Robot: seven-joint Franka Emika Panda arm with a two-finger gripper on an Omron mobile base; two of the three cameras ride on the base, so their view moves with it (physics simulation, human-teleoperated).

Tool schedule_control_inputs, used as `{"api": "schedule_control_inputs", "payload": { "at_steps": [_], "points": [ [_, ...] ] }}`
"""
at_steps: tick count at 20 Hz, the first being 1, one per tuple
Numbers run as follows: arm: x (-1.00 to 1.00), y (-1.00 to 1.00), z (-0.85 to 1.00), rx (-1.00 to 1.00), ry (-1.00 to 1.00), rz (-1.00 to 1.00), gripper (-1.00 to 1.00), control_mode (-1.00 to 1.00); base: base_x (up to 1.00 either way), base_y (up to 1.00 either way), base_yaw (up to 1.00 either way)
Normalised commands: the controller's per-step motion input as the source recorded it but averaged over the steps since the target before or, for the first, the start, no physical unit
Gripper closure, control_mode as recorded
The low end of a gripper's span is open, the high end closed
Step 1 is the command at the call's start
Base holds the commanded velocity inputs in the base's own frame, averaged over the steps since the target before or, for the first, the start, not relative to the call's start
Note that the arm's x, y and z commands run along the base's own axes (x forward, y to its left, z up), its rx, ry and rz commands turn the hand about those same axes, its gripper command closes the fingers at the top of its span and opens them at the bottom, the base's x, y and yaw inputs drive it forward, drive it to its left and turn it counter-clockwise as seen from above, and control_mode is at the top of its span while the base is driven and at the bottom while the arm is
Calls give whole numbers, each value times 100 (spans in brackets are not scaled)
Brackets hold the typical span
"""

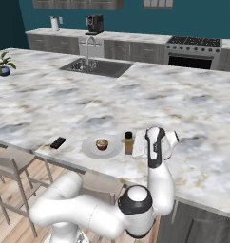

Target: Take the cinnamon bottle from the cabinet and place it on the dining table, next to the plate with the cupcake. Then take the chocolate from the dining counter and place it on the cupcake plate.

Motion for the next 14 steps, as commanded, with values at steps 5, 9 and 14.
{"api": "schedule_control_inputs", "payload": {
  "at_steps": [5, 9, 14],
  "points": [
    [2, -10, -33, -3, -7, -5, -100, -100, 0, 0, 0],
    [9, -20, -20, -4, -2, -6, -100, -100, 0, 0, 0],
    [12, -29, -10, 0, 0, -2, -100, -100, 0, 0, 0]
  ]
}}
